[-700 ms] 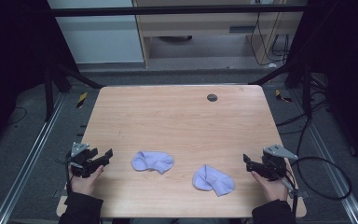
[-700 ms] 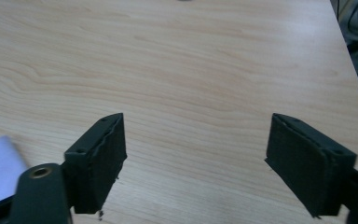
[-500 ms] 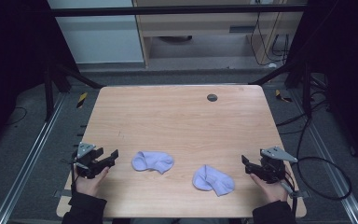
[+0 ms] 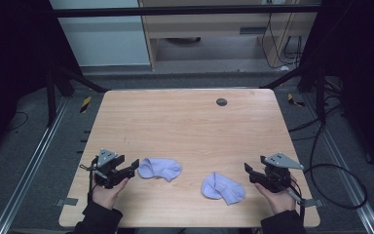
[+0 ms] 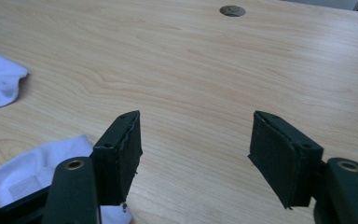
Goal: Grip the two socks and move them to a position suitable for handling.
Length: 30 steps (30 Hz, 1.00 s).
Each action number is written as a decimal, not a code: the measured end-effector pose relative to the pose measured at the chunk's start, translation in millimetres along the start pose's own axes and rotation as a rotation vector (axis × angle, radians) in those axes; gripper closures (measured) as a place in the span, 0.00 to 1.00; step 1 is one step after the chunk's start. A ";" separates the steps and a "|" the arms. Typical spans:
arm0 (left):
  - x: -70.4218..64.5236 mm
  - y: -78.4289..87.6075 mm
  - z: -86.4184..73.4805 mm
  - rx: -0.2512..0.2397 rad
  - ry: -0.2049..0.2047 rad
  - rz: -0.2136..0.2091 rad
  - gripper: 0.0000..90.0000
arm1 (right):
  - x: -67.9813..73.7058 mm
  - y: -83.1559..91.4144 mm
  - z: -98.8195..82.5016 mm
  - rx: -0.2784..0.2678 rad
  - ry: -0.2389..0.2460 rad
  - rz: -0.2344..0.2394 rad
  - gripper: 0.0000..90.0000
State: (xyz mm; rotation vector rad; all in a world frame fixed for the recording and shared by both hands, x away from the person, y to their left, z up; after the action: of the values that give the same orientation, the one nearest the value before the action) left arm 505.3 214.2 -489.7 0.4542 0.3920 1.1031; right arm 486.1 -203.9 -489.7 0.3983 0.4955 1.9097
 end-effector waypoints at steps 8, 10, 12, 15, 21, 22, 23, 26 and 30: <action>-25.2 -4.2 8.1 -0.002 -0.034 -0.037 0.41 | 10.5 1.2 5.3 0.006 0.035 0.028 0.37; -32.5 -5.7 11.0 -0.008 -0.040 -0.050 0.42 | 12.4 2.3 3.7 0.011 0.036 0.034 0.37; -40.9 -7.6 13.3 -0.010 -0.051 -0.063 0.42 | 13.7 3.0 0.7 0.019 0.054 0.036 0.38; -54.5 -11.2 14.3 -0.006 -0.071 -0.081 0.43 | 17.2 4.1 -4.5 0.034 0.074 0.047 0.40; -80.0 -20.5 13.3 0.012 -0.101 -0.113 0.45 | 26.6 3.3 -13.2 0.061 0.088 0.069 0.43; -83.8 -21.8 13.2 0.015 -0.104 -0.118 0.46 | 28.2 3.1 -14.1 0.065 0.091 0.072 0.44; -87.5 -23.0 13.1 0.016 -0.107 -0.123 0.46 | 30.0 3.1 -14.8 0.069 0.090 0.075 0.44; -94.4 -24.8 13.1 0.021 -0.118 -0.130 0.48 | 32.8 3.6 -16.0 0.073 0.095 0.076 0.47; -114.8 -30.5 13.0 0.031 -0.130 -0.161 0.49 | 41.2 3.4 -21.6 0.101 0.103 0.100 0.51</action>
State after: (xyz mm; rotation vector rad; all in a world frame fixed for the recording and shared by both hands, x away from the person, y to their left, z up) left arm 489.2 95.9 -486.1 0.5103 0.3262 0.9077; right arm 457.5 -170.2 -504.7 0.3977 0.6531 2.0145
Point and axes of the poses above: each handheld gripper's, and its own axes: y roughly backward along the jaws, z roughly out of its top, x roughly to its left, the point moved 8 cm from there along -y, roughly forward along the jaws, and after that the axes turned 2 degrees about -y, right-handed, at the moved point
